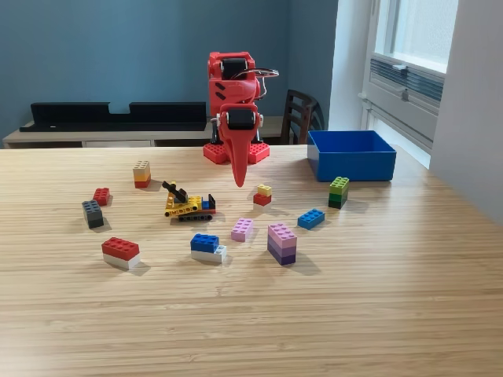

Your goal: Grasp a lego block and put it in the bin.

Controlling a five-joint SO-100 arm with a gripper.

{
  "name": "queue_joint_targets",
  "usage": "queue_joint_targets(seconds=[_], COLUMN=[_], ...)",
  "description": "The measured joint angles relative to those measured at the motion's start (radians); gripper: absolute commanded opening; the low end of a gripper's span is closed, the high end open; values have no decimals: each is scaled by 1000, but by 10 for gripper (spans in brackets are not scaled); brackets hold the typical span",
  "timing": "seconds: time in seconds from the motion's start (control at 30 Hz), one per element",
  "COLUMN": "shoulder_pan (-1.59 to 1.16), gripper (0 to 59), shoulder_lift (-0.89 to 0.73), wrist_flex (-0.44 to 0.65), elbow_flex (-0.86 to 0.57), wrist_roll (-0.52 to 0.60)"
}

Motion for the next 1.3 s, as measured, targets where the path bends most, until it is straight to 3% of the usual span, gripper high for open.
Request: queue_joint_targets(seconds=[0.23, 1.3], shoulder_pan=[0, 0], gripper=[1, 1], shoulder_lift=[183, 199], wrist_flex=[52, 52], elbow_flex=[9, 9], wrist_roll=[-3, -3])
